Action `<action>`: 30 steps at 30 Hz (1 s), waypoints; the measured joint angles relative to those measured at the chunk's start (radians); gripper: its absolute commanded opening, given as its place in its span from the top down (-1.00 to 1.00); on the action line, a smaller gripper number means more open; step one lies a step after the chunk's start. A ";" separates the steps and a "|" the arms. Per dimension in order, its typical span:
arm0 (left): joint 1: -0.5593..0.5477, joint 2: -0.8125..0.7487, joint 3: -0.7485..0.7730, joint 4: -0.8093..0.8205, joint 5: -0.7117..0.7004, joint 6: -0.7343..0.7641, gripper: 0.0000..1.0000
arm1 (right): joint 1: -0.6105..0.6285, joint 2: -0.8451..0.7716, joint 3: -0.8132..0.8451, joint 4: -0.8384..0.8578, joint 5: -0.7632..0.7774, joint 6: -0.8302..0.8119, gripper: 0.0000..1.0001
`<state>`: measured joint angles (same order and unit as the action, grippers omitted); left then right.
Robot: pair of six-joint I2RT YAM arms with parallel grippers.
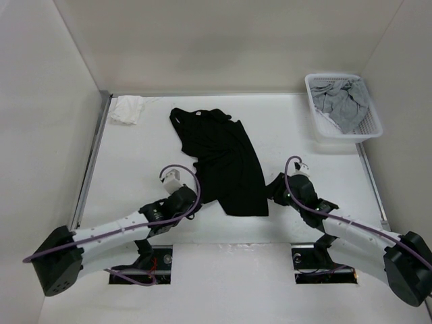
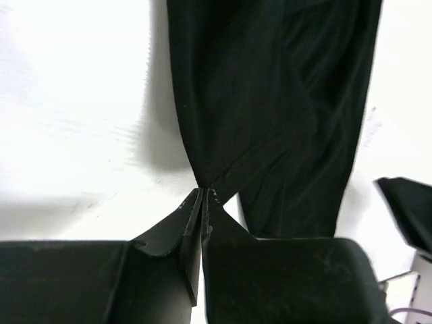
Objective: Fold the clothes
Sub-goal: Flatten the tank top out
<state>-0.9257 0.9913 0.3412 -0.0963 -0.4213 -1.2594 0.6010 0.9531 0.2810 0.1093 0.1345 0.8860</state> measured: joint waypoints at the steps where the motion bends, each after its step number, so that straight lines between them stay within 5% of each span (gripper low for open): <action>1: 0.000 -0.046 0.000 -0.039 -0.010 0.001 1.00 | 0.008 0.000 0.001 -0.025 0.003 0.002 -0.03; 15: 0.126 -0.394 -0.001 -0.335 -0.144 0.129 1.00 | 0.301 0.061 0.100 -0.378 0.133 0.136 0.06; 30: 0.246 -0.463 -0.030 -0.325 -0.095 0.270 1.00 | 0.328 0.133 0.185 -0.571 0.280 0.242 0.13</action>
<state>-0.6800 0.5282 0.3115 -0.4213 -0.5159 -0.9897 0.9287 1.0859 0.4660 -0.4614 0.4145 1.1282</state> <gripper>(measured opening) 0.007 0.437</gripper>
